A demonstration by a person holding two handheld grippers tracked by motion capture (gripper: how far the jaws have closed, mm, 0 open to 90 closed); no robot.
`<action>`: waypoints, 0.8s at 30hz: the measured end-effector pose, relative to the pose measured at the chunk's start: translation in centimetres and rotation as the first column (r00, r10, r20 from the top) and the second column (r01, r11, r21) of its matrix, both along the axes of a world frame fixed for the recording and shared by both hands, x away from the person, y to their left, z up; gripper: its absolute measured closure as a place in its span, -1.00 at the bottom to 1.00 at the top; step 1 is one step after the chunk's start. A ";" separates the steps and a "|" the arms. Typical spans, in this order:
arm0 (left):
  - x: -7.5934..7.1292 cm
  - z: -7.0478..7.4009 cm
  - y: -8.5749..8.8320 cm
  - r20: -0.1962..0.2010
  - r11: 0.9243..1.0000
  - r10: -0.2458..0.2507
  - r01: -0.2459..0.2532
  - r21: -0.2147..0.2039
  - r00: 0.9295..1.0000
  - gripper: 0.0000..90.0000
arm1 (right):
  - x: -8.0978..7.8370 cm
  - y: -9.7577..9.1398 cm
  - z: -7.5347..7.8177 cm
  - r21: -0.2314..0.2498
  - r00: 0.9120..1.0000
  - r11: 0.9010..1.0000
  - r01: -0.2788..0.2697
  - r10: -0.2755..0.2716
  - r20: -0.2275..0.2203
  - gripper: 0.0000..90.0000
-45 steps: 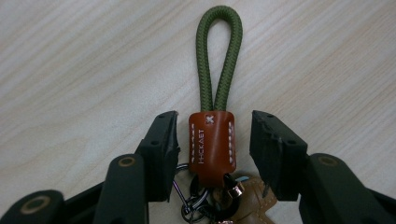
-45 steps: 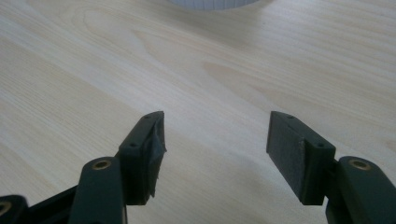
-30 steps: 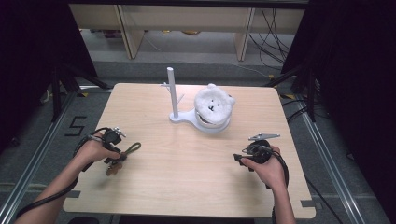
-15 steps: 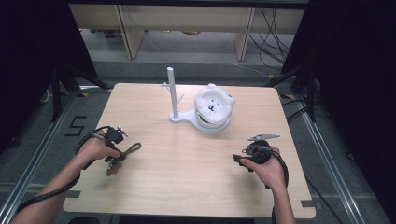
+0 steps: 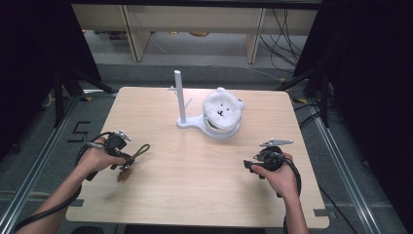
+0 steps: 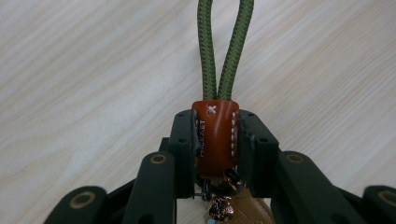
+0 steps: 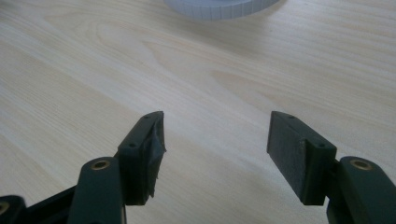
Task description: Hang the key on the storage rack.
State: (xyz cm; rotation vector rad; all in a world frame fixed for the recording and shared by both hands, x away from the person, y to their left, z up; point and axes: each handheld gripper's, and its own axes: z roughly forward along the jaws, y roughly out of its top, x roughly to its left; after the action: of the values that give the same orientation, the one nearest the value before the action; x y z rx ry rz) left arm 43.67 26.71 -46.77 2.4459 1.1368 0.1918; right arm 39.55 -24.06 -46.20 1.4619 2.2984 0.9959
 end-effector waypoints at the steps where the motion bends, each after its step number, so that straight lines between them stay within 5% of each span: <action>1: -0.2 0.1 0.0 0.019 1.000 0.002 -0.002 -0.023 1.000 0.53 | 0.0 -0.1 0.1 -0.007 1.000 1.000 -0.003 0.003 -0.011 -0.16; 6: -0.8 0.4 0.1 0.077 0.993 0.031 -0.023 -0.113 0.997 0.53 | 0.0 -0.2 0.1 -0.015 1.000 1.000 -0.003 0.003 0.001 -0.16; 8: -1.1 0.5 0.1 0.106 0.989 0.045 -0.029 -0.145 0.993 0.53 | -0.1 0.1 -0.3 0.039 0.999 0.999 0.028 -0.029 0.021 -0.16; 9: -1.3 0.6 0.1 0.117 0.987 0.054 -0.036 -0.156 0.992 0.53 | -0.1 -0.2 0.1 0.014 1.000 1.000 -0.001 0.002 -0.029 -0.16; 10: -1.4 0.5 0.1 0.146 0.982 0.072 -0.045 -0.183 0.987 0.53 | -0.1 -0.2 0.0 0.023 1.000 1.000 -0.008 0.009 -0.027 -0.16; 14: -1.8 0.7 0.0 0.185 0.975 0.091 -0.050 -0.217 0.979 0.53 | -0.3 0.2 0.0 0.018 0.999 0.999 0.039 -0.039 -0.033 -0.16; 18: -2.2 0.8 0.0 0.212 0.965 0.101 -0.043 -0.259 0.972 0.53 | -0.2 0.0 -0.1 0.008 1.000 1.000 0.016 -0.016 -0.011 -0.15; 24: -2.9 0.6 -0.3 0.285 0.941 0.165 -0.064 -0.333 0.944 0.53 | -0.2 0.0 -0.2 0.007 1.000 1.000 0.017 -0.017 -0.013 -0.15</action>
State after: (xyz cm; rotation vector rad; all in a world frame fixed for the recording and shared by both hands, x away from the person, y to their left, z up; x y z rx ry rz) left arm 40.81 26.39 -46.14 1.9826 1.0761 0.3819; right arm 39.35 -24.07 -46.36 1.4923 2.2897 0.9943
